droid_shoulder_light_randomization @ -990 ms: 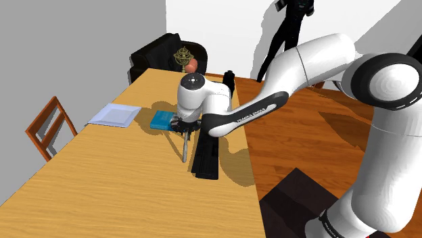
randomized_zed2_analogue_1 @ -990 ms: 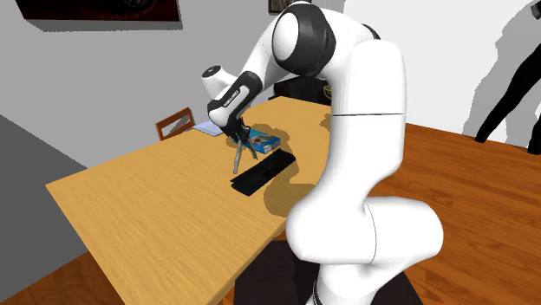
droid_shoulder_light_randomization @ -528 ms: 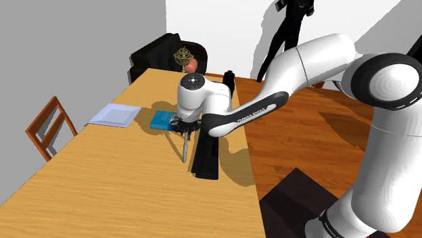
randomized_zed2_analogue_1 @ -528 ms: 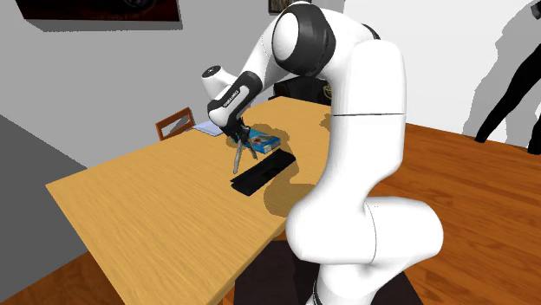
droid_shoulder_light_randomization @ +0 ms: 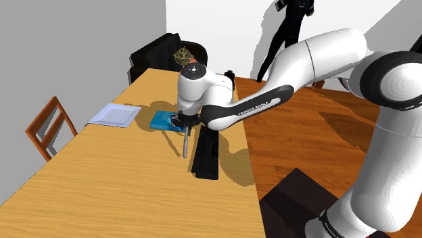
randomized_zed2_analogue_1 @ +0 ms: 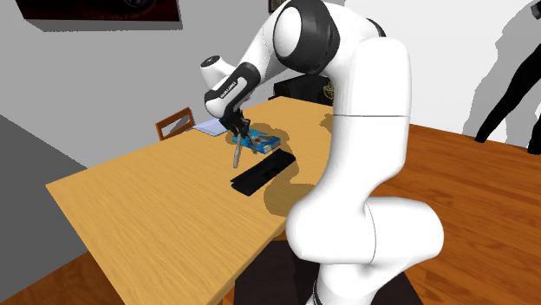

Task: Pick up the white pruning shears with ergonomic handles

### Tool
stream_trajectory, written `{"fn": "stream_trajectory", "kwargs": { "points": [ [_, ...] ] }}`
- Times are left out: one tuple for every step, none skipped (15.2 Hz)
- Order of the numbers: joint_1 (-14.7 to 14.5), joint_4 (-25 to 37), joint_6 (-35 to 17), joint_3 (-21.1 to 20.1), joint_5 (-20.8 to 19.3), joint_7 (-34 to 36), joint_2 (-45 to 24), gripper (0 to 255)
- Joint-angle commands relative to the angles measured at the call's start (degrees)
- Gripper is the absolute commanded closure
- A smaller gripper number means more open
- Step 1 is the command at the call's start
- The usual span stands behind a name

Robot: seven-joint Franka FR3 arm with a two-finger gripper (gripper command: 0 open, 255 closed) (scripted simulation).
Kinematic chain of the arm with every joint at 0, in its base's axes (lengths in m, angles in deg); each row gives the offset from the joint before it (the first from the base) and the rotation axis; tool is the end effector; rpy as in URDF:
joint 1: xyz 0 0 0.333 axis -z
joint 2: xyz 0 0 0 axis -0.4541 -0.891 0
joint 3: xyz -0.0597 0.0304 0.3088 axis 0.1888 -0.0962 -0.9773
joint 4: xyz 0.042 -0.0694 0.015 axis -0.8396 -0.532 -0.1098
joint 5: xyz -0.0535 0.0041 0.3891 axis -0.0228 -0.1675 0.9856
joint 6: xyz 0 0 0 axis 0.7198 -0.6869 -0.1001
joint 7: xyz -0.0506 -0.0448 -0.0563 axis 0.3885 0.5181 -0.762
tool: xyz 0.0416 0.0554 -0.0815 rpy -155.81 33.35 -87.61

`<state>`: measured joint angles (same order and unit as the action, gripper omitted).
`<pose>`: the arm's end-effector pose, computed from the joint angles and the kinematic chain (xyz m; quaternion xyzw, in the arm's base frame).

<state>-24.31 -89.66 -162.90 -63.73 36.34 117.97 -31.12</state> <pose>0.5702 0.2821 0.3754 0.9556 -0.2098 0.1993 0.0561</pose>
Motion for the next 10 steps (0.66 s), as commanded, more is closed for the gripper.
{"fn": "stream_trajectory", "kwargs": {
  "points": [
    [0.21, 0.50, 0.97, -0.41, 1.01, -0.93, 0.78, 255],
    [0.33, 0.76, 1.45, -0.59, 1.50, -1.41, 1.16, 255],
    [0.43, 1.04, 1.93, -0.76, 1.99, -1.88, 1.52, 255],
    [0.54, 1.34, 2.42, -0.93, 2.46, -2.34, 1.88, 255],
    [0.64, 1.64, 2.91, -1.09, 2.92, -2.80, 2.23, 255],
    [0.73, 1.97, 3.42, -1.25, 3.38, -3.26, 2.57, 255],
    [0.82, 2.30, 3.93, -1.40, 3.82, -3.71, 2.89, 255],
    [0.90, 2.65, 4.44, -1.54, 4.26, -4.15, 3.21, 255],
    [0.91, 2.71, 4.52, -1.56, 4.32, -4.21, 3.26, 255],
    [0.91, 2.70, 4.52, -1.56, 4.33, -4.22, 3.26, 255]
  ]
}}
